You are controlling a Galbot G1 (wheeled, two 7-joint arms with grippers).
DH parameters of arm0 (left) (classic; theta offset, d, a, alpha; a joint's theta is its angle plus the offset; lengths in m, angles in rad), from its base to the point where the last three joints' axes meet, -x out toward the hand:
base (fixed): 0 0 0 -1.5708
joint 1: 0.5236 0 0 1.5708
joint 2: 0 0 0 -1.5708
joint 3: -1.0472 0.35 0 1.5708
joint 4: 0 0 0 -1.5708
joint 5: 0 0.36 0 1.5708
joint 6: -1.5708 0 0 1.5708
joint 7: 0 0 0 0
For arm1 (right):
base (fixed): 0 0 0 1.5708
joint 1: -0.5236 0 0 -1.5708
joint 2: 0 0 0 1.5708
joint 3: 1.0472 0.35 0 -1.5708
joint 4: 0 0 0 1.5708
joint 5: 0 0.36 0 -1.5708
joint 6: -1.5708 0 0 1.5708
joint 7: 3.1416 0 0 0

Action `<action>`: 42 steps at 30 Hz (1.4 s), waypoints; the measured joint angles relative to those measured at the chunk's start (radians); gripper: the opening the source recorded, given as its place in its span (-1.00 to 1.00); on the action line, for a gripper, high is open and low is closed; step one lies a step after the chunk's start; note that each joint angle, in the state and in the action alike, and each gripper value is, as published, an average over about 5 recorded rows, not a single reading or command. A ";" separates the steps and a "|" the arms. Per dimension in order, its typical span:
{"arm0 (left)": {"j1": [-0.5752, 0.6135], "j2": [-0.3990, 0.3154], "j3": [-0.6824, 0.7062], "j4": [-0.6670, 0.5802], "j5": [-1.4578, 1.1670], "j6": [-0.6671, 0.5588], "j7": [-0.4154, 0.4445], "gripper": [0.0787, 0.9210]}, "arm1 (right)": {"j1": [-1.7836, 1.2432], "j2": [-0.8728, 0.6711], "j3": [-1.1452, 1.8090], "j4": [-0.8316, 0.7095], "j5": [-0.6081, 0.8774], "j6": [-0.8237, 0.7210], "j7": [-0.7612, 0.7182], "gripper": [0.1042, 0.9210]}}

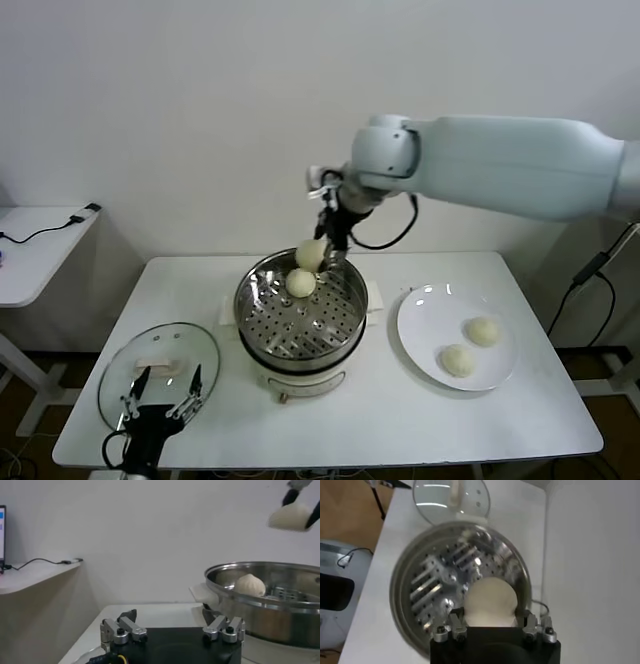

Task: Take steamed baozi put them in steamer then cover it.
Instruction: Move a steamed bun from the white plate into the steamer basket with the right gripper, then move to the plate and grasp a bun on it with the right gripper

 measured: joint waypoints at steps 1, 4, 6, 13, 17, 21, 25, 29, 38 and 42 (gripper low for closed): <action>0.000 0.000 0.000 0.000 -0.001 0.000 0.000 0.77 | -0.014 0.016 0.001 -0.004 0.000 -0.010 0.013 0.41; 0.000 -0.002 -0.001 0.000 -0.001 -0.001 -0.001 0.77 | -0.058 0.058 0.003 -0.020 -0.003 -0.035 0.048 0.41; 0.000 -0.002 -0.002 0.000 -0.001 -0.001 -0.001 0.77 | -0.087 0.080 0.005 -0.034 -0.008 -0.049 0.070 0.41; -0.001 -0.002 -0.006 0.000 -0.004 0.000 -0.001 0.77 | -0.187 0.142 0.017 -0.092 -0.035 -0.084 0.134 0.41; -0.004 -0.002 -0.006 0.000 -0.004 0.002 -0.001 0.77 | -0.233 0.169 0.024 -0.125 -0.050 -0.095 0.157 0.41; -0.009 -0.003 -0.005 0.000 -0.004 0.005 -0.001 0.77 | -0.265 0.187 0.031 -0.153 -0.059 -0.102 0.169 0.41; -0.009 -0.003 -0.004 0.000 -0.004 0.007 -0.001 0.77 | -0.282 0.193 0.034 -0.167 -0.065 -0.106 0.173 0.43; -0.012 -0.004 -0.003 0.000 -0.004 0.009 0.000 0.77 | -0.288 0.193 0.042 -0.170 -0.069 -0.103 0.169 0.61; -0.014 -0.006 -0.003 0.000 0.008 0.007 0.002 0.77 | -0.218 0.132 0.040 -0.126 -0.058 -0.054 0.098 0.76; -0.016 -0.006 -0.005 0.000 0.011 0.008 0.002 0.77 | -0.135 0.051 0.003 -0.082 -0.056 0.002 0.025 0.76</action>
